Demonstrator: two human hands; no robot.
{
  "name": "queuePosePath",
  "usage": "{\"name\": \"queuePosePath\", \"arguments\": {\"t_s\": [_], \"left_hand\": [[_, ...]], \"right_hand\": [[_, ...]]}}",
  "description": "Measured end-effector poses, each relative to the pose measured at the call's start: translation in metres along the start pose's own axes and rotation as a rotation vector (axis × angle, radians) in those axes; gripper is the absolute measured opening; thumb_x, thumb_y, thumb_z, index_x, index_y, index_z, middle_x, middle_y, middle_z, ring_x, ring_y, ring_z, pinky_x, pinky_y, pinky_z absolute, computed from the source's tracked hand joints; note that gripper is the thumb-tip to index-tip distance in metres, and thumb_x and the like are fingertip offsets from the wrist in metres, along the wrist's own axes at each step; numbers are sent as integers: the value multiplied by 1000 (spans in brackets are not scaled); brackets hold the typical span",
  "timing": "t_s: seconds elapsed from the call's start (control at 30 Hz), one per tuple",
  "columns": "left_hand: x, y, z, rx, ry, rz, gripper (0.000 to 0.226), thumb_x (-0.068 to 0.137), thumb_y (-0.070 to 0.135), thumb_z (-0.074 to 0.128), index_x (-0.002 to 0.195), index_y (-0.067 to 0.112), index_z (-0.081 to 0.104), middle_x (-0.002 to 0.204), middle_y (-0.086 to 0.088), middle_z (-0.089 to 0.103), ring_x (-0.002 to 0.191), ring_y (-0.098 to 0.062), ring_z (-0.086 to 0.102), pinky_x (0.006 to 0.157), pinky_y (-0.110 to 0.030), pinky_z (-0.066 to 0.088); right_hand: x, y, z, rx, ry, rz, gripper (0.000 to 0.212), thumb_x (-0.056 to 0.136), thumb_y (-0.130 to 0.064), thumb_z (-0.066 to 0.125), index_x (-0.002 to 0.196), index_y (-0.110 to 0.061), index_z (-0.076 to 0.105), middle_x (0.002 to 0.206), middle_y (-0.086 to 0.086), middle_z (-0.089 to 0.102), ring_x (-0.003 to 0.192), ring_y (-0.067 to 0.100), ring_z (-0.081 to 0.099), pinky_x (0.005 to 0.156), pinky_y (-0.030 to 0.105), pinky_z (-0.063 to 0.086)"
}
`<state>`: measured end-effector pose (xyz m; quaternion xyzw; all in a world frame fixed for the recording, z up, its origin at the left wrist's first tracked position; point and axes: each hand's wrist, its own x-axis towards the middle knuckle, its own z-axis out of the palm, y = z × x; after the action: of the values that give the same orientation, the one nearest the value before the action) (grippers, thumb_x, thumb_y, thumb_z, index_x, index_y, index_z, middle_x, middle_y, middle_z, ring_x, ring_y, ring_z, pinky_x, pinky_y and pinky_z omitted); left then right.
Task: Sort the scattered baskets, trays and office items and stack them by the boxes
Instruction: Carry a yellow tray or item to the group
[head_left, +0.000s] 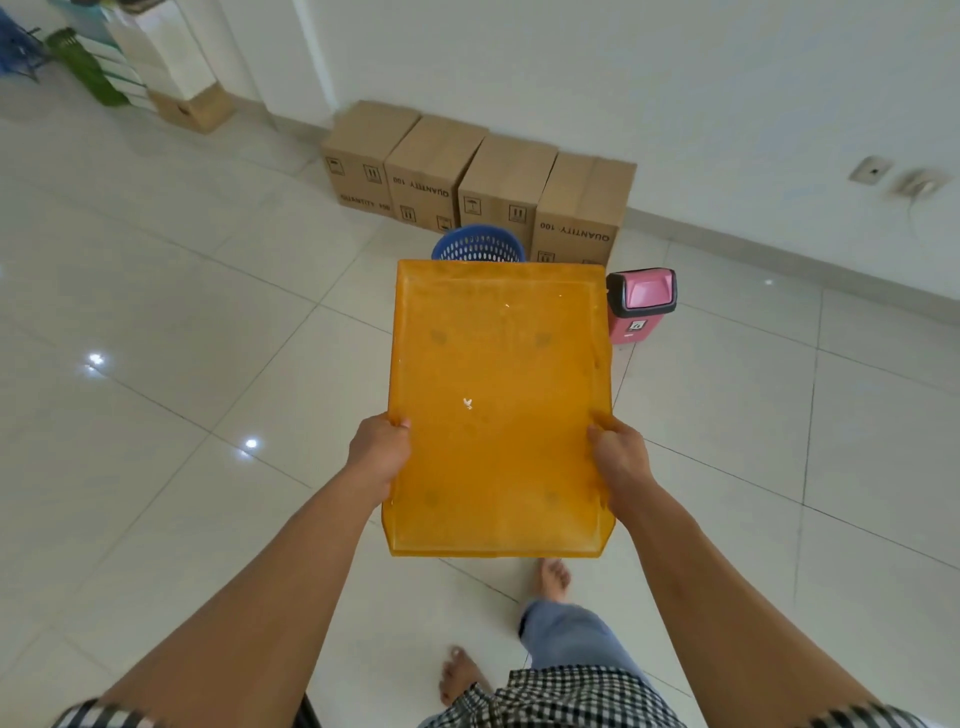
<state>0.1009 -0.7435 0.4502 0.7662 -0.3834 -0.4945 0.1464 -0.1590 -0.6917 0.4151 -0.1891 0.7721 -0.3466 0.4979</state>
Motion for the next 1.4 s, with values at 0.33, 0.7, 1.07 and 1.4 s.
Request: {"name": "queuePosePath", "arguments": {"t_s": [0.33,0.7,1.07,1.4], "left_hand": [[99,93,42,26,-29,-52,47,108,32,42,150,10,40,146,-13,50,132,-38,49,109,-54,40],[190,205,137,-39,-146,-127,49,108,34,39,151,11,37,146,-12,48,129,-36,49,108,-53,39],[307,292,199,-50,-289,-264,47,109,32,39,151,11,37,148,-16,46,131,-38,47,111,-56,39],[442,352,242,190,-365,-180,39,108,30,38,140,11,50,130,-13,59,117,-33,58,103,-50,48]], "right_hand": [[119,-70,-3,-25,5,50,44,109,-26,40,152,-19,43,147,7,51,131,38,50,106,56,42],[273,-180,-58,-220,-20,57,48,106,-21,42,154,-15,40,141,8,54,116,33,55,97,49,45],[413,-250,-66,-277,36,184,39,107,-21,42,144,-11,50,97,1,59,74,17,50,84,46,43],[524,-211,-29,-57,90,396,48,106,-22,42,153,-15,40,126,7,53,102,28,48,86,47,42]]}}
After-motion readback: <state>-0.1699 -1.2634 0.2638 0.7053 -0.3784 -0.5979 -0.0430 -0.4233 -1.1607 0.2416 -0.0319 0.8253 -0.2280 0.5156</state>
